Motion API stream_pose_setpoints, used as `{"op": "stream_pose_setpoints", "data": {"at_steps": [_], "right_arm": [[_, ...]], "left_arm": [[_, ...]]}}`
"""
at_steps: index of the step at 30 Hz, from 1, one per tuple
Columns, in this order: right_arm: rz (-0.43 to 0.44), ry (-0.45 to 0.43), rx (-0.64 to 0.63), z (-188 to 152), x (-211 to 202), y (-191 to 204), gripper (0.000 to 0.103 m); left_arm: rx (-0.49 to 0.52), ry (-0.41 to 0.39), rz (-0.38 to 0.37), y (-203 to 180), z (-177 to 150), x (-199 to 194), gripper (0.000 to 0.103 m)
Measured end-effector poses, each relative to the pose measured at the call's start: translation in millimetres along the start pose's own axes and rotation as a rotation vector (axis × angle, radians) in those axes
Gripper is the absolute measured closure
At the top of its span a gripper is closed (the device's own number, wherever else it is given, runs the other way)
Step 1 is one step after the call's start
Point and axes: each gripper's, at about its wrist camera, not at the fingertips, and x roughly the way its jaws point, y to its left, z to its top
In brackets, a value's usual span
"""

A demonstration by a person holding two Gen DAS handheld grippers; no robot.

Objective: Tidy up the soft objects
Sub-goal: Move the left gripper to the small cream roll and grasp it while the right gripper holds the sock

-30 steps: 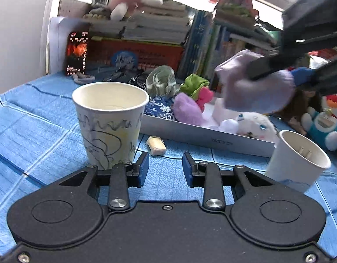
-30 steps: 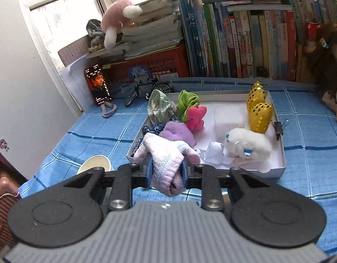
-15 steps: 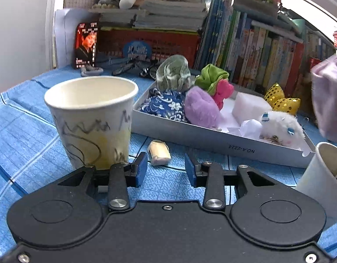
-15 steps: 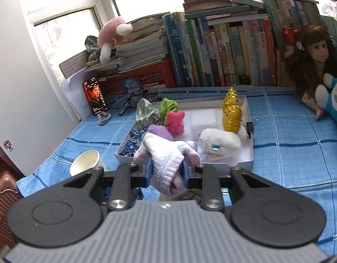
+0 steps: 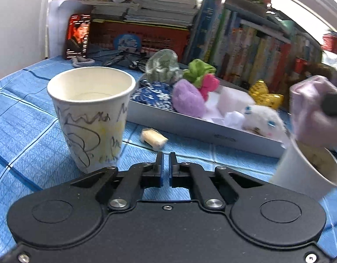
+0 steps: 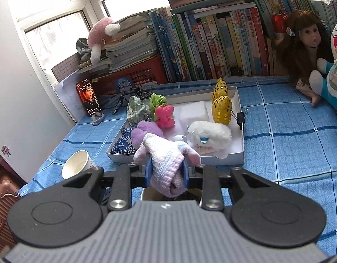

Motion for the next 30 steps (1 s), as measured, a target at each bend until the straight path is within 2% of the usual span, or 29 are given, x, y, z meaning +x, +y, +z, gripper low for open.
{"op": "stream_pose_setpoints", "data": {"at_steps": [2,4,6,8,14,19,22,23,30], "right_arm": [[0.0,0.001,-0.004,-0.5,0.9,1.6,0.07],[0.001,0.002,-0.006,-0.7,1.7,3.0,0.07],[0.005,0.001,-0.003,-1.2,2.0,5.1,0.069],[0.012,0.001,-0.003,-1.8,1.1,6.0,0.069],[0.035,0.005,-0.003,-0.7,-0.5,3.3,0.069],[0.067,0.013,-0.009,-4.4,-3.5,5.1,0.068],[0.071,0.019,-0.018,-7.1,-5.4,5.4,0.068],[0.07,0.02,-0.016,-7.7,-5.8,4.7,0.068],[0.062,0.015,0.005,-9.3,-9.4,-1.0,0.068]], "left_arm": [[0.029,0.0,-0.02,-1.4,-2.0,-4.7,0.098],[0.022,-0.023,0.004,-3.0,-1.2,-4.1,0.091],[-0.008,-0.027,0.055,-4.5,3.7,2.1,0.07],[-0.063,-0.031,0.08,-3.8,9.2,8.7,0.062],[-0.23,0.022,0.166,-0.5,26.8,32.4,0.059],[-0.272,0.041,0.233,-3.9,33.8,47.7,0.058],[-0.304,0.047,0.242,-1.3,38.4,52.2,0.069],[-0.312,0.05,0.235,0.5,38.9,53.1,0.083],[-0.293,0.055,0.198,0.5,33.0,48.2,0.083]]}}
